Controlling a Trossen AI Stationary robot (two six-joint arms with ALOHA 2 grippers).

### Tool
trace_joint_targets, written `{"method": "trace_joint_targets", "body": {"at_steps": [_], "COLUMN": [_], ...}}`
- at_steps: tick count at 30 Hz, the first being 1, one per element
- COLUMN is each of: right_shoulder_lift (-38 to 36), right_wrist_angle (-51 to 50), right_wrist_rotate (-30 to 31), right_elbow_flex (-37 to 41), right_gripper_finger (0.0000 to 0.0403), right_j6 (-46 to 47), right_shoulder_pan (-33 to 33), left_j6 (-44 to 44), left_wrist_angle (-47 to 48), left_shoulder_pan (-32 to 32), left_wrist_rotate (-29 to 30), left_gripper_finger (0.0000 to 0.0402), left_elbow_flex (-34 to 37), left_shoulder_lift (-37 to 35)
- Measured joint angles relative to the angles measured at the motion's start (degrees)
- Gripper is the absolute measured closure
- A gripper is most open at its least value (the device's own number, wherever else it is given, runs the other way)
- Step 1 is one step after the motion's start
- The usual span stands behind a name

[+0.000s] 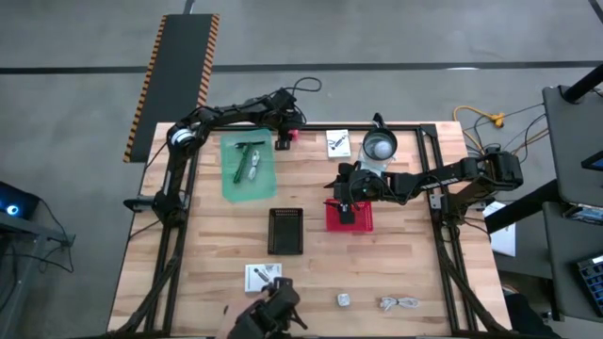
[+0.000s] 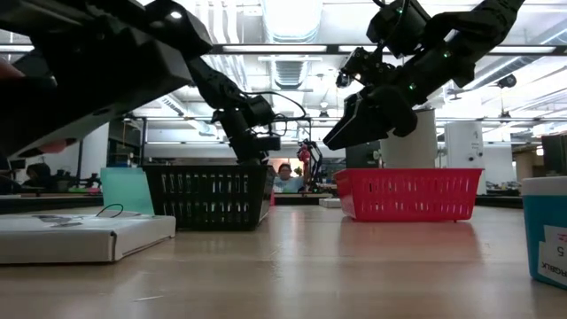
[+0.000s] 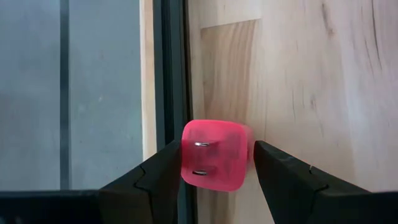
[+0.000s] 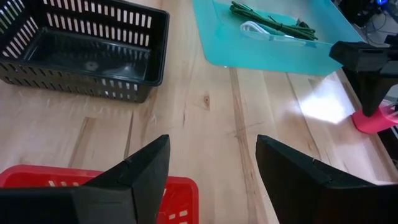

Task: Pick and place items into bin
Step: Put the pink charger adapter into the red bin

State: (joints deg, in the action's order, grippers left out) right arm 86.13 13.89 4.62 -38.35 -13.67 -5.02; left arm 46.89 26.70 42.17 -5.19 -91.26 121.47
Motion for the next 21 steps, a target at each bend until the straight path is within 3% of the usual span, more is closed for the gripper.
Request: {"method": "trace_joint_targets", "body": {"at_steps": [16, 21], "right_shoulder_lift": [0.01, 0.01], "right_wrist_angle": [0.0, 0.0], "right_wrist_rotate": [-0.01, 0.0], "right_elbow_flex": [0.0, 0.0], "right_gripper_finger": [0.0179, 0.0179], "right_j6": [0.13, 0.04], "right_shoulder_pan": [0.0, 0.0], "left_j6": [-3.18, -3.19], "left_wrist_angle": [2.9, 2.89], "left_shoulder_pan": [-0.98, -0.98], "left_wrist_rotate": [-0.33, -0.5], "left_gripper_finger": [0.0221, 0.0249], "left_elbow_flex": [0.0, 0.09], "left_shoulder_lift": [-0.2, -0.22]}}
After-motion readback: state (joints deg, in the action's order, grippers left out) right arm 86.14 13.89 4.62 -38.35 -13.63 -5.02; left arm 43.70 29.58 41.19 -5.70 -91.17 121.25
